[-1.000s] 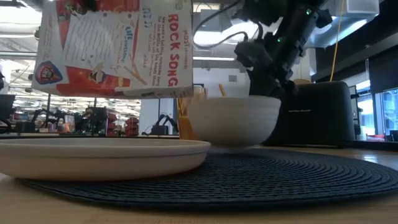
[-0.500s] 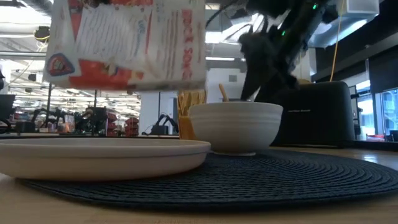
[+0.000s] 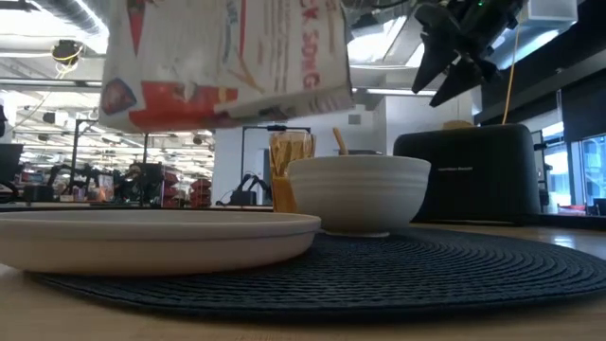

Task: Arrange a breakfast setting
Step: Pour the cereal from the cereal box into the white bowl

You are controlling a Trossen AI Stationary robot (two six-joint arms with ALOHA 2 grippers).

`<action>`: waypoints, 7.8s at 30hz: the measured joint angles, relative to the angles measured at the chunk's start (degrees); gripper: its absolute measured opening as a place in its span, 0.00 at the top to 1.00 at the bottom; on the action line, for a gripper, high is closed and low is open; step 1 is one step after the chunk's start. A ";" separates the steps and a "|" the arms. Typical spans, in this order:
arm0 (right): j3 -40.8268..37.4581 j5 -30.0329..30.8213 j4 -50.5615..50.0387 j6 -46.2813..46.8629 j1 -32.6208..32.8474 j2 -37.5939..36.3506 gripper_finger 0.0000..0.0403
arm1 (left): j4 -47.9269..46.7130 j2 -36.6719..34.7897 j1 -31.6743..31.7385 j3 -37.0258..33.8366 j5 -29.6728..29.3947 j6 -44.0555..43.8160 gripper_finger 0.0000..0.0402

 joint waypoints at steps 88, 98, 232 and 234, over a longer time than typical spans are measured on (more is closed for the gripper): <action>25.92 1.98 -10.83 -35.37 -1.54 -1.73 0.39 | -6.81 12.69 -10.81 0.04 -42.39 17.65 1.00; 25.92 0.98 -10.83 -35.60 -1.54 -1.73 0.39 | -6.82 12.69 -14.70 0.04 -51.61 17.74 1.00; 20.79 -17.50 -3.02 -34.18 -1.50 2.55 0.39 | -5.68 18.39 -25.48 -0.92 -68.12 34.13 1.00; 20.79 -17.62 -3.03 -34.12 -1.50 2.55 0.39 | -5.70 18.97 -25.28 -0.90 -68.50 34.13 1.00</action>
